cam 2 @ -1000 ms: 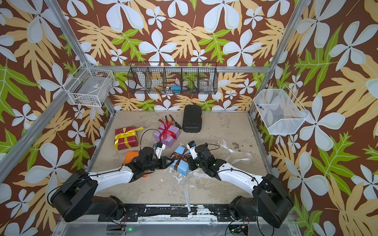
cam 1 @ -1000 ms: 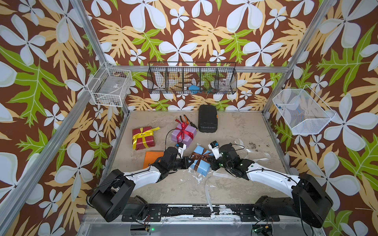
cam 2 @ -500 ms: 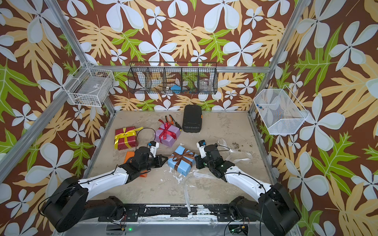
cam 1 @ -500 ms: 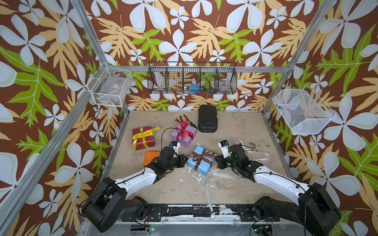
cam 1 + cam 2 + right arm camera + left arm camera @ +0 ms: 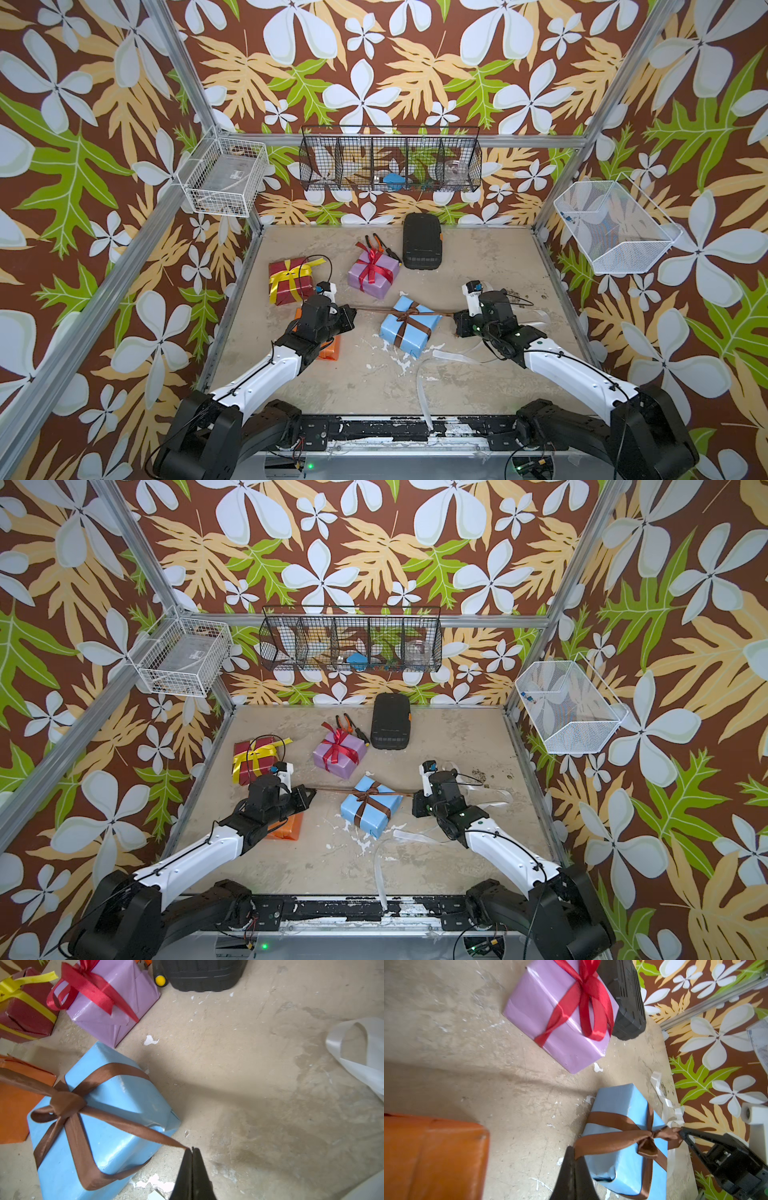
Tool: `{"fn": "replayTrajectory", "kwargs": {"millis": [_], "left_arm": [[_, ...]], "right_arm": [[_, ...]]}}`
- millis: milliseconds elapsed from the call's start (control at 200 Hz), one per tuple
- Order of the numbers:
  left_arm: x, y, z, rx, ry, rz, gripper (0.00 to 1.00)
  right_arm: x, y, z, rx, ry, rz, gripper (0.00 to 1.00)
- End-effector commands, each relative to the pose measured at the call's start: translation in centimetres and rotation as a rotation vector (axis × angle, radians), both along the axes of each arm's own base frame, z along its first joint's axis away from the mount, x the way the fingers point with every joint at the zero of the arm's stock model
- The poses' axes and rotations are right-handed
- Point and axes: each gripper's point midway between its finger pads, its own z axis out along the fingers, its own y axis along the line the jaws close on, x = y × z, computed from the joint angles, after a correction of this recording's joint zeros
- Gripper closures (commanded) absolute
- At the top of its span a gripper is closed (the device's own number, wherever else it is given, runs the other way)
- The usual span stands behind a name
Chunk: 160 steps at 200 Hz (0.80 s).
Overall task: Untie the ribbon bows on the gift boxes
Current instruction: Untie the ribbon from the gift box.
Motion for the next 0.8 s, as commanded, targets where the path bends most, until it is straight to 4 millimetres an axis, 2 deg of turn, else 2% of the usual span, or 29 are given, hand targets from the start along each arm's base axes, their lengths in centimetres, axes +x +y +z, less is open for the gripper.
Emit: {"fn": "replayTrajectory", "kwargs": {"millis": [0,145,410,460,530,566,586,606,611,641,681,706,711,716,721,796], "left_arm": [[0.8,2.4,0.1,0.03,-0.015,0.071,1.0],[1.7,5.0,0.8,-0.016,-0.045,0.146,1.0],[1.7,7.7,0.8,0.004,-0.05,0.25,1.0],[1.6,8.2,1.0,0.002,-0.057,0.272,1.0],[1.5,8.2,1.5,-0.004,-0.077,0.276,1.0],[1.4,8.2,1.7,-0.007,-0.085,0.273,0.95],[1.4,8.1,1.8,-0.01,-0.09,0.27,0.89],[1.4,8.0,1.9,-0.013,-0.094,0.264,0.76],[1.4,8.0,2.0,-0.015,-0.097,0.263,0.7],[1.4,7.9,2.2,-0.024,-0.103,0.256,0.44],[1.3,7.4,2.5,-0.047,-0.112,0.233,0.2],[1.3,6.9,2.8,-0.061,-0.119,0.212,0.08],[1.3,6.9,2.8,-0.063,-0.12,0.208,0.05],[1.3,6.8,2.9,-0.066,-0.121,0.204,0.03],[1.3,6.7,2.9,-0.068,-0.123,0.199,0.02],[1.4,6.0,3.2,-0.076,-0.117,0.16,0.0]], "right_arm": [[0.5,-1.9,0.3,-0.019,-0.015,-0.068,1.0],[1.1,-4.9,0.4,-0.045,-0.03,-0.172,1.0],[1.4,-10.0,1.8,-0.03,-0.095,-0.361,1.0],[1.5,-10.3,2.3,-0.01,-0.112,-0.368,1.0],[1.6,-9.4,2.8,0.033,-0.128,-0.328,1.0],[1.6,-8.9,3.0,0.05,-0.126,-0.301,1.0],[1.7,-8.5,3.1,0.058,-0.124,-0.283,1.0],[1.7,-8.3,3.1,0.062,-0.117,-0.267,0.92],[1.7,-8.2,3.1,0.063,-0.115,-0.264,0.89],[1.7,-7.8,3.2,0.066,-0.099,-0.244,0.65],[1.8,-7.4,3.2,0.075,-0.082,-0.224,0.32],[1.8,-7.0,3.3,0.087,-0.074,-0.207,0.14],[1.8,-7.0,3.3,0.087,-0.073,-0.205,0.14],[1.8,-6.9,3.4,0.091,-0.072,-0.2,0.05],[1.8,-6.8,3.4,0.093,-0.071,-0.197,0.02],[1.7,-6.0,4.2,0.103,-0.074,-0.166,0.0]]}}
